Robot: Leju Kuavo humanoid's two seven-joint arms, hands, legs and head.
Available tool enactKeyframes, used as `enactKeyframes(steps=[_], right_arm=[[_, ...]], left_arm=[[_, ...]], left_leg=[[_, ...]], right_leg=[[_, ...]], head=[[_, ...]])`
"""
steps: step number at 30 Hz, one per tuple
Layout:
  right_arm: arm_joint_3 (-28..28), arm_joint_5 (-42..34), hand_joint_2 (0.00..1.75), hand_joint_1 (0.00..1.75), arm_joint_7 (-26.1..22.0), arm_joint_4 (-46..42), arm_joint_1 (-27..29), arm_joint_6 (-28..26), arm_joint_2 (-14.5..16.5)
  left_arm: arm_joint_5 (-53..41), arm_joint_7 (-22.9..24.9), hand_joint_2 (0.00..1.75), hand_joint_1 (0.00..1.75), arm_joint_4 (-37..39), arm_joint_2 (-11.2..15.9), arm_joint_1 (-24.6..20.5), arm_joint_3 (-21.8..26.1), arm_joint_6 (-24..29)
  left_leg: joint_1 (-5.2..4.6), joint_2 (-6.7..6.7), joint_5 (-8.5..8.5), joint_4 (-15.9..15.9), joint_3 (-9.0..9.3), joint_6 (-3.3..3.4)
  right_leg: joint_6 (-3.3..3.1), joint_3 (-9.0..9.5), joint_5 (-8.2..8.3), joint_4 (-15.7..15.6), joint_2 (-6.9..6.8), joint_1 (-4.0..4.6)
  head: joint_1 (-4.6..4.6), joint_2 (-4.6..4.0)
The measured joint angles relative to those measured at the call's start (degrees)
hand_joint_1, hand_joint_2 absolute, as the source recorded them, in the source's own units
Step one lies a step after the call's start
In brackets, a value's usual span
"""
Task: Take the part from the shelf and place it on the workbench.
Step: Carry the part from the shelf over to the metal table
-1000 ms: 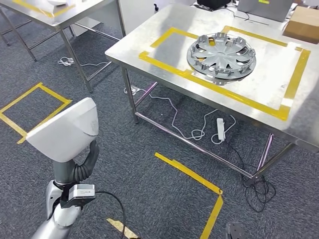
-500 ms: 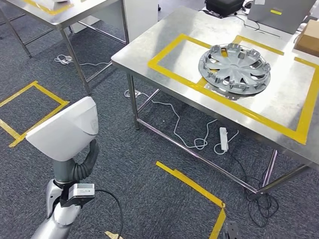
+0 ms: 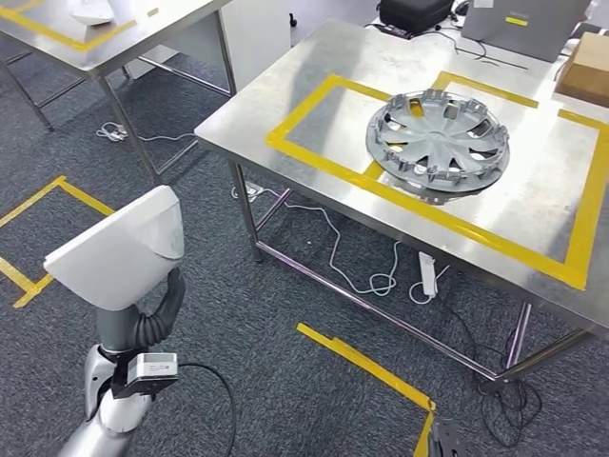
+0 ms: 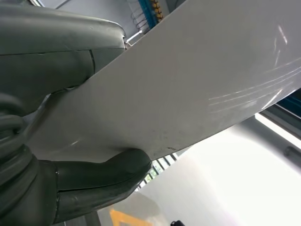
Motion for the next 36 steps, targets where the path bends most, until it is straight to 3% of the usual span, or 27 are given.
enactKeyframes(steps=[2, 3, 4, 6, 8, 10, 12, 14, 15, 16, 17, 19, 21, 23, 25, 27, 29, 30, 31, 32, 34, 36], right_arm=[[0.0, 0.0, 0.0, 0.0, 0.0, 0.0, 0.0, 0.1, 0.0], [0.0, 0.0, 0.0, 0.0, 0.0, 0.0, 0.0, 0.1, 0.0], [0.0, 0.0, 0.0, 0.0, 0.0, 0.0, -0.1, 0.1, 0.0], [0.0, 0.0, 0.0, 0.0, 0.1, 0.1, -0.1, 0.1, 0.0], [0.0, 0.0, 0.0, 0.0, 0.1, 0.1, 0.2, 0.1, 0.0], [0.0, 0.0, 0.0, 0.0, 0.1, 0.1, 0.2, 0.1, -0.1], [0.0, 0.0, 0.0, 0.0, 0.0, 0.1, -0.1, 0.1, -0.1], [0.0, 0.0, 0.0, 0.0, 0.1, 0.1, -0.3, 0.1, 0.0], [0.0, 0.0, 0.0, 0.0, 0.1, 0.1, -0.2, 0.0, 0.0], [0.0, 0.0, 0.0, 0.0, 0.1, 0.1, -0.1, 0.0, 0.0], [0.0, 0.0, 0.0, 0.0, 0.1, 0.1, -0.1, 0.0, 0.0], [0.0, 0.0, 0.0, 0.0, 0.1, 0.1, -0.3, 0.0, 0.0], [0.0, 0.0, 0.0, 0.0, 0.0, 0.1, -0.6, 0.0, 0.0], [0.0, 0.0, 0.0, 0.0, 0.0, 0.2, -0.5, 0.0, 0.0], [0.0, 0.0, 0.0, 0.0, 0.0, 0.2, -0.4, 0.0, 0.0], [0.0, 0.0, 0.0, 0.0, 0.1, 0.2, -0.5, 0.0, 0.0], [0.0, 0.0, 0.0, 0.0, 0.1, 0.2, -0.5, 0.0, 0.0], [0.0, -0.1, 0.0, 0.0, 0.1, 0.2, -0.4, 0.1, 0.0], [0.0, -0.1, 0.0, 0.0, 0.1, 0.2, -0.3, 0.1, 0.0], [0.0, -0.1, 0.0, 0.0, 0.1, 0.2, -0.2, 0.1, 0.0], [0.0, -0.1, 0.0, 0.0, 0.1, 0.2, -0.2, 0.1, 0.0], [0.0, -0.1, 0.0, 0.0, 0.0, 0.2, -0.3, 0.1, 0.0]], left_arm=[[0.0, 0.0, 1.75, 1.75, 0.0, 0.0, 0.0, 0.0, 0.0], [0.0, -0.1, 1.75, 1.75, 0.1, 0.1, 0.0, 0.0, 0.0], [0.0, -0.1, 1.75, 1.75, 0.1, 0.1, 0.0, 0.0, 0.0], [0.0, -0.1, 1.75, 1.75, 0.2, 0.2, 0.1, 0.0, 0.0], [0.1, -0.2, 1.75, 1.75, 0.2, 0.2, 0.1, -0.1, 0.0], [0.1, -0.2, 1.75, 1.75, 0.2, 0.1, -0.1, -0.1, 0.0], [0.1, -0.2, 1.75, 1.75, 0.2, 0.0, -0.2, -0.1, 0.0], [0.1, 0.0, 1.75, 1.75, 0.3, 0.0, -0.3, -0.1, 0.0], [0.2, 0.0, 1.75, 1.75, 0.3, 0.0, -0.3, -0.1, 0.0], [0.2, -0.1, 1.75, 1.75, 0.3, 0.0, -0.3, -0.1, 0.0], [0.3, -0.1, 1.75, 1.75, 0.3, 0.0, -0.3, -0.1, 0.0], [0.3, -0.3, 1.75, 1.75, 0.3, 0.0, -0.3, -0.1, 0.0], [0.2, -0.3, 1.75, 1.75, 0.4, -0.1, -0.3, -0.1, 0.0], [0.1, -0.3, 1.75, 1.75, 0.4, -0.1, -0.5, -0.1, 0.0], [0.0, -0.2, 1.75, 1.75, 0.4, -0.1, -0.6, -0.1, 0.0], [-0.1, 0.0, 1.75, 1.75, 0.4, -0.1, -0.7, -0.2, 0.0], [-0.2, 0.2, 1.75, 1.75, 0.5, 0.0, -0.4, -0.2, 0.0], [-0.2, 0.2, 1.75, 1.75, 0.6, 0.0, -0.2, -0.2, 0.0], [-0.2, 0.2, 1.75, 1.75, 0.6, 0.0, -0.2, -0.2, 0.0], [-0.1, 0.1, 1.75, 1.75, 0.6, 0.0, -0.1, -0.2, 0.0], [-0.1, 0.0, 1.75, 1.75, 0.6, 0.0, -0.2, -0.3, 0.0], [0.0, -0.1, 1.75, 1.75, 0.7, 0.1, -0.2, -0.3, 0.0]], left_leg=[[0.46, -0.55, 5.12, -6.1, 1.75, -0.44], [0.64, -1.63, 7.19, -9.6, 2.92, -0.6], [0.75, -2.67, 8.17, -12.5, 3.78, -0.54], [0.64, -3.86, 8.14, -14.4, 4.14, 0.12], [0.56, -2.72, 8.6, -14.9, 4.3, 1.12], [0.63, -1.25, 8.78, -15.5, 4.8, 1.92], [0.5, 0.33, 8.59, -15.7, 5.11, 2.48], [0.28, 1.89, 8.32, -15.7, 5.22, 2.76], [0.2, 2.56, 8.19, -15.7, 5.32, 2.8], [0.14, 3.17, 8.06, -15.7, 5.48, 2.77], [0.09, 3.77, 7.88, -15.7, 5.72, 2.71], [-0.16, 4.87, 7.45, -15.6, 6.21, 2.35], [-0.44, 5.95, 7.14, -15.6, 6.48, 1.83], [-0.44, 6.87, 6.89, -15.6, 6.67, 1.25], [-0.21, 5.25, 5.46, -13.9, 6.24, 0.65], [0.05, 2.27, 2.02, -7.6, 3.58, 0.22], [0.15, 1.15, -0.68, -0.4, 0.05, -0.03], [0.16, 1.05, -0.52, 1.0, -0.79, -0.06], [0.17, 0.94, 0.86, 0.0, -0.57, -0.02], [0.2, 0.6, 3.11, -3.1, 0.63, 0.07], [0.44, -1.85, 6.89, -10.7, 3.82, 0.36], [0.61, -3.86, 7.72, -14.4, 5.28, 0.65]], right_leg=[[0.51, 0.64, -0.53, 0.1, 1.19, -0.37], [0.82, 0.85, -0.74, 0.2, 1.82, -0.53], [1.14, 0.76, -0.86, 0.4, 2.4, -0.68], [1.93, 0.14, -0.92, 0.4, 3.52, -0.96], [2.85, -0.46, -1.03, 0.4, 4.03, -1.15], [3.52, -1.82, -2.36, 2.5, 1.68, -1.03], [3.9, -5.54, -5.46, 9.4, -1.3, -0.94], [4.16, -9.4, -7.42, 16.1, -2.02, -0.99], [4.18, -9.97, -6.93, 16.7, -2.11, -0.98], [4.09, -9.29, -5.4, 15.1, -2.32, -0.95], [3.88, -7.48, -3.23, 11.4, -2.91, -0.85], [3.18, -3.28, -0.2, 3.4, -5.37, -0.31], [2.52, -1.49, 0.36, 0.2, -6.45, 0.21], [1.94, -1.42, 0.56, 0.0, -5.15, 0.17], [1.33, -1.21, 0.86, -0.3, -3.92, -0.18], [0.93, -1.04, 0.96, -0.5, -2.6, -0.43], [0.81, -1.0, 0.93, -0.4, -1.0, -0.45], [0.82, -0.97, 0.92, -0.4, -0.16, -0.44], [0.84, -0.92, 0.9, -0.3, 0.69, -0.44], [0.91, -0.85, 0.86, -0.2, 1.56, -0.47], [1.25, -0.97, 0.74, 0.1, 3.15, -0.54], [1.9, -1.58, 0.81, 0.4, 4.49, -0.67]], head=[[-0.02, 0.0], [-0.05, 0.0], [-0.15, 0.0], [-0.26, 0.0], [-0.22, 0.0], [0.04, 0.0], [0.26, 0.0], [0.26, 0.0], [0.27, 0.0], [0.29, 0.0], [0.28, 0.0], [0.27, 0.0], [0.23, 0.0], [0.25, 0.0], [0.1, 0.0], [-0.13, 0.0], [-0.19, 0.0], [-0.19, 0.0], [-0.19, 0.0], [-0.19, 0.0], [-0.17, 0.0], [-0.13, 0.0]])
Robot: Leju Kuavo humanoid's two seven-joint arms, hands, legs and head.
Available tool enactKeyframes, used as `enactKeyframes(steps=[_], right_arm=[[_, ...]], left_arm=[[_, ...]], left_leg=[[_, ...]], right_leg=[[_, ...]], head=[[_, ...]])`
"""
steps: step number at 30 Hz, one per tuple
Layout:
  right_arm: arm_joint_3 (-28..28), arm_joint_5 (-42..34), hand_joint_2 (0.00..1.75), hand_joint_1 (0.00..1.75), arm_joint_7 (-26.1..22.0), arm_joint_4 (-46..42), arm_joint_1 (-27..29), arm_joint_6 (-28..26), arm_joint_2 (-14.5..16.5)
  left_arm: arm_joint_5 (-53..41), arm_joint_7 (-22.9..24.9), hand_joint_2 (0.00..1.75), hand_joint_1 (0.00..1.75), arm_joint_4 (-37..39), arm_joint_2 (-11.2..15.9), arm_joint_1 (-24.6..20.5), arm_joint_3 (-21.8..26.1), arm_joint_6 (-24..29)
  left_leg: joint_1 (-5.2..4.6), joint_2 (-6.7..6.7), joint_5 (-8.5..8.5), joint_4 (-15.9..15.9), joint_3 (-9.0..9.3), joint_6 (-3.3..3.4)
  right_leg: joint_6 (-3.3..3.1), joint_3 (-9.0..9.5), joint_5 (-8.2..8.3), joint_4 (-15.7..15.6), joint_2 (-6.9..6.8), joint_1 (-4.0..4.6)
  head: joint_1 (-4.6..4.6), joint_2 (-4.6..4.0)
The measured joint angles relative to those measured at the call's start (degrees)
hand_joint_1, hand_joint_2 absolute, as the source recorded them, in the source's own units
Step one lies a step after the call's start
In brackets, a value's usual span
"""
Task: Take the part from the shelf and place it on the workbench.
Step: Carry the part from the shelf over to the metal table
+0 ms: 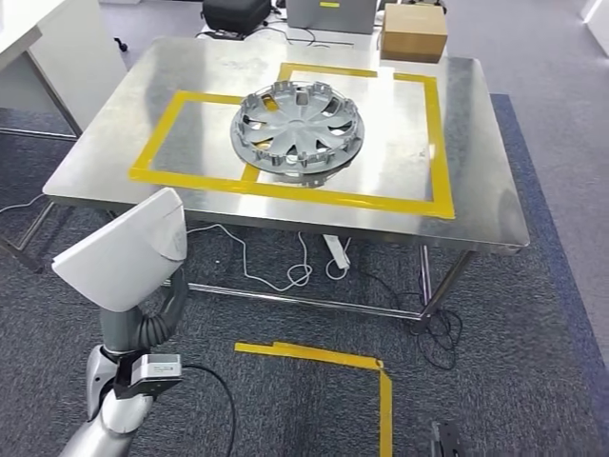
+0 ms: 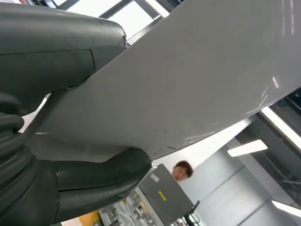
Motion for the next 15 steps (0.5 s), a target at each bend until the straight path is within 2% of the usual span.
enactKeyframes(steps=[2, 3, 5, 6, 7, 8, 9, 10, 11, 13, 14, 15], right_arm=[[0.0, -0.1, 0.0, 0.0, 0.1, 0.0, 0.1, 0.0, 0.0], [0.0, -0.1, 0.0, 0.0, 0.2, 0.0, 0.3, 0.0, -0.1], [0.0, 0.0, 0.0, 0.0, 0.4, 0.0, 0.3, -0.1, -0.1], [0.0, 0.0, 0.0, 0.0, 0.5, 0.0, 0.2, -0.1, -0.1], [0.0, 0.0, 0.0, 0.0, 0.6, 0.0, 0.0, -0.1, -0.1], [0.0, 0.0, 0.0, 0.0, 0.7, 0.0, -0.1, -0.1, -0.1], [0.0, 0.1, 0.0, 0.0, 0.8, 0.0, -0.1, -0.1, -0.1], [0.0, 0.1, 0.0, 0.0, 0.9, 0.0, -0.1, 0.0, -0.1], [0.0, 0.1, 0.0, 0.0, 0.9, 0.0, -0.1, 0.0, -0.1], [0.0, 0.1, 0.0, 0.0, 1.0, 0.0, -0.1, 0.1, -0.1], [0.0, 0.1, 0.0, 0.0, 1.0, 0.0, -0.2, 0.1, -0.1], [0.0, 0.2, 0.0, 0.0, 1.0, 0.0, -0.2, 0.1, -0.1]], left_arm=[[0.1, -0.1, 1.75, 1.75, 0.0, 0.0, -0.1, 0.0, 0.0], [0.1, -0.1, 1.75, 1.75, 0.0, 0.0, -0.3, 0.0, 0.0], [0.4, -0.2, 1.75, 1.75, 0.0, -0.2, -0.5, 0.0, 0.0], [0.5, -0.2, 1.75, 1.75, 0.0, -0.2, -0.6, 0.0, 0.0], [0.5, -0.3, 1.75, 1.75, 0.1, -0.2, -0.6, 0.0, 0.0], [0.6, -0.3, 1.75, 1.75, 0.1, -0.2, -0.5, 0.0, 0.0], [0.6, -0.3, 1.75, 1.75, 0.2, -0.2, -0.5, 0.0, 0.0], [0.6, -0.3, 1.75, 1.75, 0.2, -0.3, -0.5, 0.0, 0.0], [0.7, -0.3, 1.75, 1.75, 0.2, -0.3, -0.6, 0.0, 0.0], [0.7, -0.5, 1.75, 1.75, 0.2, -0.4, -0.6, 0.0, 0.0], [0.8, -0.5, 1.75, 1.75, 0.2, -0.4, -0.7, 0.0, 0.0], [0.8, -0.6, 1.75, 1.75, 0.2, -0.4, -0.8, 0.0, 0.0]], left_leg=[[-0.1, 0.52, -0.1, -0.4, 0.05, 0.47], [-0.1, 1.06, 0.02, -0.6, 0.13, 0.8], [0.05, 2.13, 0.25, -1.1, 0.35, 1.53], [0.02, 2.69, 0.27, -1.1, 0.4, 1.75], [-0.03, 3.18, 0.23, -1.1, 0.39, 1.91], [-0.08, 3.67, 0.18, -1.1, 0.37, 1.97], [-0.1, 4.08, 0.12, -1.1, 0.39, 1.99], [-0.08, 4.39, 0.05, -1.1, 0.42, 1.98], [-0.06, 4.62, -0.02, -1.1, 0.49, 1.89], [-0.1, 4.87, -0.25, -1.1, 0.68, 1.51], [-0.21, 4.93, -0.38, -1.0, 0.73, 1.2], [-0.33, 4.98, -0.45, -1.0, 0.75, 0.88]], right_leg=[[0.78, -0.51, 0.25, 0.0, 1.07, -0.22], [1.08, -0.73, 0.16, 0.1, 0.76, -0.29], [1.56, -2.26, -1.53, 2.7, -2.19, -0.15], [1.72, -3.85, -3.13, 5.8, -4.22, -0.12], [1.9, -5.8, -4.91, 9.8, -5.64, -0.12], [2.07, -7.67, -6.28, 13.6, -6.33, -0.2], [2.19, -8.81, -6.73, 15.9, -6.57, -0.27], [2.27, -8.89, -6.12, 16.0, -6.64, -0.34], [2.29, -7.78, -4.59, 13.9, -6.69, -0.42], [2.23, -3.47, -1.3, 5.9, -7.03, -0.47], [2.04, -1.61, -0.52, 2.7, -7.14, -0.43], [1.82, -0.49, -0.35, 0.9, -7.22, -0.34]], head=[[0.02, 0.0], [0.02, 0.0], [0.42, 0.0], [0.62, 0.0], [0.84, 0.0], [0.88, 0.0], [0.87, 0.0], [0.91, 0.0], [0.91, 0.0], [0.93, 0.0], [0.92, 0.0], [0.93, 0.0]])
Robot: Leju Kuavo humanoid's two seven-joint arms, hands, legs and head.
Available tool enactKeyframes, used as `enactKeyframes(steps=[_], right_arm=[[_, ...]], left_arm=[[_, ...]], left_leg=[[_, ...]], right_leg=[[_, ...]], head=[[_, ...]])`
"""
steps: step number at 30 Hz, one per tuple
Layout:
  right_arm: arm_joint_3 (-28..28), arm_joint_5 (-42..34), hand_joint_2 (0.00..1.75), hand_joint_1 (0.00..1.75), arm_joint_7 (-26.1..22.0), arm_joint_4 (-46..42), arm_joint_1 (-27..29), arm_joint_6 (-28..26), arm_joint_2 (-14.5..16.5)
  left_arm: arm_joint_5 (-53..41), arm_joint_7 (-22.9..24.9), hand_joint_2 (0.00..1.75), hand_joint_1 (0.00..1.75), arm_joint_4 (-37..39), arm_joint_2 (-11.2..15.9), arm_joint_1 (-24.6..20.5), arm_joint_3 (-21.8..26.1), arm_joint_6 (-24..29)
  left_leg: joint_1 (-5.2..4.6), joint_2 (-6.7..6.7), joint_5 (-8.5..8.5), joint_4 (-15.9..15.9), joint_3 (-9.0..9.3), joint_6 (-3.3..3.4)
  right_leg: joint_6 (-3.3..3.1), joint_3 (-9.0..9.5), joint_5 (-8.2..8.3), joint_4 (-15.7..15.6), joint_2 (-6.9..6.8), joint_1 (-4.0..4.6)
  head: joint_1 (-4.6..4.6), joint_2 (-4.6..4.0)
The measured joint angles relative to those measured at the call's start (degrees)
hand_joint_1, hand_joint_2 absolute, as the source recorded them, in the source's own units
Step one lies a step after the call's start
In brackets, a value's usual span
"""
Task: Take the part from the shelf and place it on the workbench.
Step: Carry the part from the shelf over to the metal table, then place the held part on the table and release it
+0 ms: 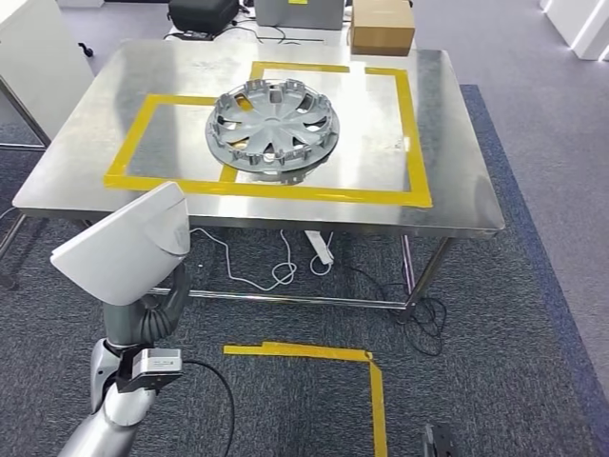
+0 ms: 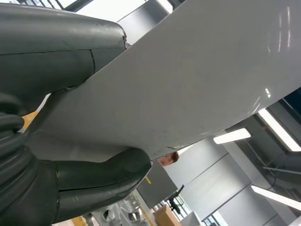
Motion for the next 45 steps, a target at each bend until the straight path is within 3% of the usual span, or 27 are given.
enactKeyframes(steps=[3, 5, 8, 9, 10, 11, 12, 14, 15, 17, 20, 22, 24, 25, 26, 28, 29, 31, 35, 37, 39, 40, 41, 42, 44, 45], right_arm=[[0.0, 0.0, 0.0, 0.0, 0.1, 0.0, 0.1, 0.0, 0.0], [0.0, 0.0, 0.0, 0.0, 0.1, 0.0, 0.1, 0.0, 0.0], [0.0, 0.0, 0.0, 0.0, 0.2, 0.0, 0.0, 0.1, 0.0], [0.0, 0.0, 0.0, 0.0, 0.2, 0.0, 0.0, 0.1, 0.0], [0.0, 0.1, 0.0, 0.0, 0.2, 0.0, 0.1, 0.2, 0.0], [0.0, 0.1, 0.0, 0.0, 0.2, 0.0, 0.1, 0.3, 0.0], [0.0, 0.1, 0.0, 0.0, 0.3, 0.0, 0.1, 0.4, 0.0], [0.0, 0.3, 0.0, 0.0, 0.3, 0.0, 0.1, 0.4, 0.1], [0.0, 0.3, 0.0, 0.0, 0.4, 0.0, 0.0, 0.5, 0.1], [0.0, 0.4, 0.0, 0.0, 0.4, 0.0, 0.1, 0.5, 0.2], [0.0, 0.4, 0.0, 0.0, 0.4, 0.0, 0.3, 0.6, 0.1], [0.0, 0.5, 0.0, 0.0, 0.4, 0.0, 0.3, 0.6, 0.0], [0.0, 0.5, 0.0, 0.0, 0.4, 0.0, 0.4, 0.5, -0.1], [0.0, 0.5, 0.0, 0.0, 0.4, 0.0, 0.5, 0.5, -0.1], [0.0, 0.5, 0.0, 0.0, 0.4, 0.0, 0.5, 0.5, -0.1], [0.0, 0.5, 0.0, 0.0, 0.4, 0.0, 0.5, 0.5, -0.2], [0.0, 0.5, 0.0, 0.0, 0.4, 0.0, 0.5, 0.5, -0.1], [0.0, 0.5, 0.0, 0.0, 0.4, 0.0, 0.3, 0.6, 0.0], [0.0, 0.5, 0.0, 0.0, 0.6, 0.0, 0.3, 0.6, 0.0], [0.0, 0.6, 0.0, 0.0, 0.5, 0.0, 0.2, 0.6, 0.0], [0.0, 0.6, 0.0, 0.0, 0.5, 0.0, 0.2, 0.6, 0.0], [0.0, 0.6, 0.0, 0.0, 0.4, 0.0, 0.2, 0.6, 0.0], [0.0, 0.5, 0.0, 0.0, 0.4, 0.0, 0.3, 0.6, 0.0], [0.0, 0.5, 0.0, 0.0, 0.4, 0.0, 0.3, 0.7, 0.0], [0.0, 0.5, 0.0, 0.0, 0.4, 0.0, 0.3, 0.7, 0.1], [0.0, 0.5, 0.0, 0.0, 0.4, 0.0, 0.2, 0.6, 0.1]], left_arm=[[0.1, 0.0, 1.75, 1.75, 0.1, 0.0, -0.1, 0.0, 0.0], [0.1, 0.0, 1.75, 1.75, 0.1, 0.0, -0.2, 0.0, 0.0], [0.2, 0.0, 1.75, 1.75, 0.2, 0.0, -0.2, -0.1, 0.0], [0.2, 0.0, 1.75, 1.75, 0.3, 0.0, -0.2, -0.1, 0.0], [0.2, 0.0, 1.75, 1.75, 0.4, 0.0, -0.1, -0.1, 0.0], [0.2, 0.0, 1.75, 1.75, 0.4, 0.0, -0.1, -0.1, 0.0], [0.2, 0.0, 1.75, 1.75, 0.5, 0.0, -0.2, -0.1, 0.0], [0.3, 0.2, 1.75, 1.75, 0.5, 0.0, -0.3, -0.1, 0.0], [0.2, 0.3, 1.75, 1.75, 0.5, 0.0, -0.3, -0.1, 0.0], [0.2, 0.1, 1.75, 1.75, 0.5, 0.0, -0.3, -0.1, 0.0], [0.2, -0.1, 1.75, 1.75, 0.5, 0.0, -0.3, -0.1, 0.0], [0.2, -0.2, 1.75, 1.75, 0.5, 0.0, -0.3, -0.1, 0.0], [0.2, -0.2, 1.75, 1.75, 0.5, 0.0, -0.2, -0.1, 0.0], [0.2, -0.2, 1.75, 1.75, 0.5, 0.0, -0.1, -0.1, 0.0], [0.3, -0.2, 1.75, 1.75, 0.5, 0.0, 0.0, -0.1, 0.0], [0.3, -0.3, 1.75, 1.75, 0.5, 0.0, 0.0, -0.1, 0.0], [0.3, -0.3, 1.75, 1.75, 0.5, 0.0, 0.0, -0.1, 0.0], [0.4, -0.4, 1.75, 1.75, 0.5, 0.0, -0.2, -0.1, 0.0], [0.3, 0.0, 1.75, 1.75, 0.5, 0.0, -0.4, -0.1, 0.0], [0.4, -0.3, 1.75, 1.75, 0.5, -0.1, -0.5, -0.1, 0.0], [0.6, -0.7, 1.75, 1.75, 0.6, 0.0, -0.4, -0.1, 0.0], [0.7, -0.8, 1.75, 1.75, 0.6, 0.0, -0.3, -0.1, 0.0], [0.8, -0.8, 1.75, 1.75, 0.7, 0.0, -0.2, -0.1, 0.0], [0.8, -0.8, 1.75, 1.75, 0.7, 0.0, -0.1, -0.1, 0.0], [0.8, -0.8, 1.75, 1.75, 0.7, 0.0, -0.2, -0.1, 0.0], [0.8, -0.8, 1.75, 1.75, 0.7, 0.0, -0.2, -0.1, 0.0]], left_leg=[[0.07, 0.06, -0.15, 0.0, 0.12, -1.02], [0.22, 0.0, -1.58, 2.0, -0.64, -1.55], [0.25, -0.08, -6.27, 12.6, -5.86, -1.78], [0.24, -0.08, -7.0, 15.6, -7.52, -1.73], [0.21, -0.09, -6.56, 16.6, -8.32, -1.59], [0.15, -0.11, -4.97, 15.4, -8.02, -1.34], [0.03, -0.15, -2.57, 12.1, -6.77, -0.94], [-0.37, -0.28, 1.13, 4.7, -3.58, 0.15], [-0.58, -0.34, 1.8, 2.3, -2.55, 0.5], [-0.87, -0.44, 1.55, 0.8, -2.06, 0.73], [-0.44, -0.45, 1.67, -0.4, -1.34, 1.12], [-0.21, -0.34, 1.64, -0.8, -0.9, 1.39], [-0.16, -0.3, 1.41, -0.7, -0.79, 1.46], [-0.1, -0.3, 1.24, -0.7, -0.66, 1.38], [0.0, -0.32, 1.04, -0.7, -0.45, 1.23], [0.23, -0.34, 0.43, -0.6, 0.19, 0.63], [0.2, -0.37, 0.11, -0.4, 0.39, 0.27], [-0.03, -0.4, -0.28, -0.1, 0.38, -0.4], [0.12, -0.39, -1.15, 0.6, 0.37, -1.39], [0.21, -0.39, -3.72, 5.4, -1.67, -1.71], [0.19, -0.4, -6.86, 13.6, -5.96, -1.7], [0.17, -0.4, -7.42, 16.6, -7.69, -1.57], [0.1, -0.4, -6.82, 17.5, -8.51, -1.33], [-0.03, -0.42, -5.1, 16.0, -8.22, -0.94], [-0.56, -0.48, -0.49, 8.9, -5.43, 0.45], [-0.85, -0.5, 1.03, 5.4, -3.99, 1.22]], right_leg=[[-1.12, 0.56, -0.25, -0.7, 0.17, 0.21], [-1.95, 0.89, -0.28, -0.9, 0.23, 0.13], [-2.84, 1.33, -0.62, -0.9, 0.32, 0.31], [-3.0, 1.48, -0.75, -0.9, 0.41, 0.45], [-3.11, 1.69, -0.9, -0.9, 0.55, 0.61], [-3.15, 1.97, -1.06, -0.9, 0.71, 0.75], [-3.14, 2.32, -1.26, -0.9, 0.87, 0.9], [-2.95, 2.81, -1.69, -0.8, 1.11, 1.12], [-2.75, 2.81, -1.84, -0.7, 1.17, 1.15], [-2.15, 2.59, -1.99, -0.8, 1.2, 1.05], [-1.14, 1.86, -3.12, 0.6, 1.0, 0.9], [-0.44, -1.13, -5.81, 6.3, 0.83, 0.63], [0.18, -5.44, -8.18, 13.7, 0.77, 0.25], [0.45, -6.72, -7.98, 15.3, 0.75, 0.08], [0.67, -6.85, -6.59, 14.6, 0.7, -0.08], [1.12, -4.08, -1.96, 7.6, 0.43, -0.44], [1.28, -2.37, -0.47, 4.0, 0.27, -0.48], [0.83, -0.47, 0.1, 0.4, 0.15, -0.45], [-1.31, 0.0, -0.57, 0.2, 0.39, -0.25], [-2.08, 0.48, -0.82, 0.1, 0.4, -0.23], [-2.57, 0.79, -1.15, 0.1, 0.4, 0.08], [-2.74, 0.97, -1.29, 0.1, 0.44, 0.28], [-2.89, 1.2, -1.43, 0.1, 0.52, 0.5], [-2.98, 1.5, -1.59, 0.1, 0.62, 0.73], [-3.07, 2.14, -1.99, 0.1, 0.81, 1.07], [-2.97, 2.33, -2.19, 0.1, 0.89, 1.22]], head=[[0.04, 0.0], [-0.13, 0.0], [-0.34, 0.0], [-0.33, 0.0], [-0.34, 0.0], [-0.33, 0.0], [-0.34, 0.0], [-0.22, 0.0], [-0.16, 0.0], [-0.07, 0.0], [0.05, 0.0], [0.29, 0.0], [0.41, 0.0], [0.4, 0.0], [0.42, 0.0], [0.42, 0.0], [0.51, 0.0], [0.6, 0.01], [0.2, 0.0], [-0.08, 0.0], [-0.27, 0.0], [-0.28, 0.0], [-0.29, 0.0], [-0.3, 0.0], [-0.26, 0.0], [-0.08, 0.0]])
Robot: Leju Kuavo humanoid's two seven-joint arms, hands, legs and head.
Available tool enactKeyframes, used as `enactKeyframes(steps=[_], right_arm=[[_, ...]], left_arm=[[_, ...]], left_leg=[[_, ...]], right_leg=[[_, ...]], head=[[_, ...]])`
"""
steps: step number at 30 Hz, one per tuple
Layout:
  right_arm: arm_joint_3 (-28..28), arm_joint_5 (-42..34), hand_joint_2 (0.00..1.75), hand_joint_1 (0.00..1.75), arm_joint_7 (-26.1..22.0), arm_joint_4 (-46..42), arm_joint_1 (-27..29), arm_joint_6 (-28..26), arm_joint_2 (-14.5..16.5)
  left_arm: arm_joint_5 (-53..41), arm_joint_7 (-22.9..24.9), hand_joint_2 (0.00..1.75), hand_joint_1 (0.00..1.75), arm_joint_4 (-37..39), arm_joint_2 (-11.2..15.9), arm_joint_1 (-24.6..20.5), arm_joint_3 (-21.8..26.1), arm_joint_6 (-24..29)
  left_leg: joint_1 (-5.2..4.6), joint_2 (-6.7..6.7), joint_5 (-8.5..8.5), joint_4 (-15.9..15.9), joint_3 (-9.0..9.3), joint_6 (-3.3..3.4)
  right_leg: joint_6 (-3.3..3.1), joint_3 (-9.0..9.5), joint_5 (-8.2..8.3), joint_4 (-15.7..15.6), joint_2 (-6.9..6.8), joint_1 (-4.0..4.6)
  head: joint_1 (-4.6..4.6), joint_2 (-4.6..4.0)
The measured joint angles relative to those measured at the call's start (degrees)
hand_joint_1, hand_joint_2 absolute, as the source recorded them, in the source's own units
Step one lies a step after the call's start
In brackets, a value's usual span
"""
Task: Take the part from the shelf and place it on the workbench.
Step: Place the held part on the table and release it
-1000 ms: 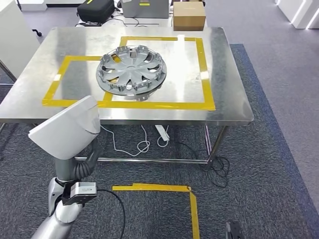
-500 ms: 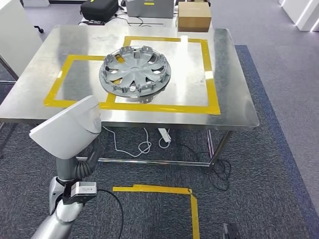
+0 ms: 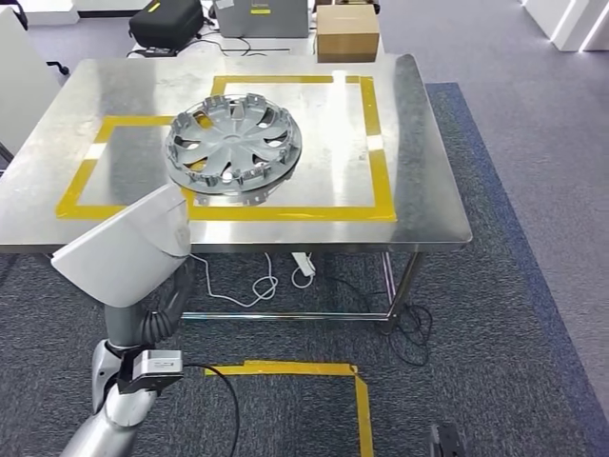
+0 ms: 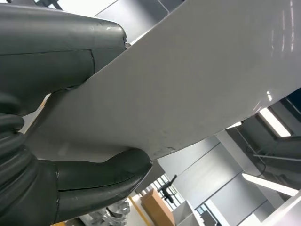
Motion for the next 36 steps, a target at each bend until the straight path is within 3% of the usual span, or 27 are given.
enactKeyframes(steps=[2, 6, 10, 11, 12, 14, 15, 17, 21, 22, 24, 26, 27, 28, 30, 31, 33, 36], right_arm=[[0.0, 0.0, 0.0, 0.0, 0.0, 0.0, -0.1, 0.0, 0.1], [0.0, -0.1, 0.0, 0.0, -0.1, 0.0, -0.2, -0.2, 0.0], [0.0, -0.3, 0.0, 0.0, -0.1, 0.0, -0.2, -0.5, -0.2], [0.0, -0.3, 0.0, 0.0, -0.1, 0.0, 0.0, -0.6, -0.2], [0.0, -0.4, 0.0, 0.0, -0.2, 0.0, 0.0, -0.6, -0.3], [0.0, -0.5, 0.0, 0.0, -0.3, 0.0, 0.1, -0.7, -0.4], [0.0, -0.6, 0.0, 0.0, -0.4, 0.0, 0.1, -0.7, -0.4], [0.0, -0.8, 0.0, 0.0, -0.6, 0.0, 0.0, -0.7, -0.4], [0.0, -0.9, 0.0, 0.0, -0.7, 0.0, 0.2, -0.7, -0.4], [-0.1, -0.9, 0.0, 0.0, -0.7, 0.0, 0.1, -0.7, -0.4], [-0.1, -0.9, 0.0, 0.0, -0.8, 0.0, 0.1, -0.7, -0.4], [-0.1, -0.9, 0.0, 0.0, -0.8, 0.0, 0.2, -0.7, -0.4], [-0.1, -0.9, 0.0, 0.0, -0.8, 0.0, 0.2, -0.7, -0.4], [-0.1, -0.9, 0.0, 0.0, -0.8, 0.0, 0.2, -0.7, -0.4], [-0.1, -1.0, 0.0, 0.0, -0.8, 0.0, 0.2, -0.7, -0.4], [-0.1, -1.0, 0.0, 0.0, -0.8, 0.0, 0.2, -0.7, -0.4], [-0.1, -1.0, 0.0, 0.0, -0.8, 0.0, 0.1, -0.7, -0.4], [-0.1, -1.0, 0.0, 0.0, -0.8, 0.0, 0.1, -0.7, -0.4]], left_arm=[[0.1, -0.1, 1.75, 1.75, 0.0, 0.0, -0.1, 0.0, 0.0], [0.3, -0.3, 1.75, 1.75, 0.0, -0.1, -0.3, 0.0, 0.0], [0.7, -0.3, 1.75, 1.75, 0.2, -0.4, -0.5, 0.0, 0.0], [0.7, -0.4, 1.75, 1.75, 0.2, -0.4, -0.5, 0.0, 0.0], [0.8, -0.5, 1.75, 1.75, 0.3, -0.5, -0.5, 0.0, 0.0], [1.0, -0.6, 1.75, 1.75, 0.4, -0.5, -0.5, 0.0, 0.0], [1.1, -0.6, 1.75, 1.75, 0.5, -0.5, -0.6, 0.0, 0.0], [1.2, -0.6, 1.75, 1.75, 0.6, -0.5, -0.8, 0.0, 0.0], [1.2, -0.6, 1.75, 1.75, 0.7, -0.5, -1.1, -0.1, 0.0], [1.2, -0.6, 1.75, 1.75, 0.8, -0.5, -1.2, -0.1, 0.0], [1.2, -0.5, 1.75, 1.75, 0.9, -0.5, -1.3, -0.1, 0.0], [1.2, -0.4, 1.75, 1.75, 1.1, -0.5, -1.2, -0.2, 0.0], [1.2, -0.3, 1.75, 1.75, 1.2, -0.4, -1.2, -0.2, 0.0], [1.2, -0.3, 1.75, 1.75, 1.3, -0.4, -1.2, -0.2, 0.0], [1.2, -0.2, 1.75, 1.75, 1.4, -0.4, -1.3, -0.2, 0.0], [1.2, -0.2, 1.75, 1.75, 1.4, -0.4, -1.3, -0.3, 0.0], [1.2, -0.2, 1.75, 1.75, 1.4, -0.4, -1.5, -0.3, 0.0], [1.1, -0.2, 1.75, 1.75, 1.4, -0.4, -1.5, -0.3, 0.0]], left_leg=[[-0.54, -0.04, 0.57, -3.4, 1.36, 0.91], [-0.16, -0.02, 0.69, -5.5, 2.35, 0.72], [0.2, 0.08, 0.49, -6.0, 2.98, 0.71], [0.27, 0.07, 0.33, -6.0, 3.11, 0.61], [0.4, 0.05, 0.12, -6.0, 3.32, 0.43], [0.67, 0.01, -0.49, -5.8, 3.97, -0.18], [0.65, -0.03, -0.83, -5.6, 4.13, -0.56], [0.46, -0.08, -1.21, -5.3, 4.1, -1.22], [0.59, -0.09, -2.38, -4.1, 3.9, -2.2], [0.64, -0.09, -3.53, -2.0, 3.07, -2.44], [0.68, -0.08, -6.57, 5.3, -0.6, -2.67], [0.68, -0.09, -7.7, 11.0, -4.03, -2.62], [0.66, -0.09, -6.64, 11.0, -4.45, -2.44], [0.6, -0.09, -4.59, 8.8, -3.81, -2.12], [0.29, -0.08, -0.29, 1.7, -0.98, -1.06], [0.09, -0.08, 0.79, -1.3, 0.3, -0.56], [-0.21, -0.08, 0.57, -3.6, 1.24, -0.05], [0.12, -0.11, 0.53, -5.2, 2.12, 0.14]], right_leg=[[0.48, -0.13, -0.18, 0.0, -0.01, -0.09], [1.76, -1.06, -1.27, 1.4, -0.14, -0.29], [3.12, -8.07, -5.99, 13.8, -0.19, -0.96], [3.39, -9.2, -5.68, 15.1, -0.22, -1.13], [3.63, -9.2, -4.23, 14.2, -0.26, -1.29], [4.09, -6.34, 0.29, 7.1, -0.49, -1.65], [4.17, -4.52, 1.7, 3.5, -0.57, -1.69], [3.58, -2.75, 2.12, 0.3, -0.62, -1.6], [1.58, -2.23, 1.54, 0.1, -0.5, -1.53], [1.18, -1.97, 1.43, 0.0, -0.5, -1.6], [0.62, -1.59, 1.1, 0.0, -0.52, -1.49], [0.31, -1.25, 0.79, 0.0, -0.46, -1.26], [0.26, -1.02, 0.63, 0.0, -0.38, -1.14], [0.26, -0.71, 0.45, 0.0, -0.27, -1.02], [0.45, -0.04, 0.01, 0.0, -0.11, -0.78], [0.66, 0.1, -0.16, 0.0, -0.05, -0.72], [1.25, -0.05, -0.29, -0.1, -0.11, -0.71], [2.2, -0.14, -0.87, 0.1, -0.27, -0.74]], head=[[0.33, 0.0], [0.46, 0.0], [0.6, 0.0], [0.59, 0.0], [0.61, 0.0], [0.62, 0.0], [0.69, 0.0], [0.62, 0.0], [0.2, 0.0], [0.04, 0.0], [-0.28, 0.0], [-0.32, 0.0], [-0.32, 0.0], [-0.32, 0.0], [-0.27, 0.0], [-0.25, 0.0], [-0.18, 0.0], [-0.19, 0.0]])
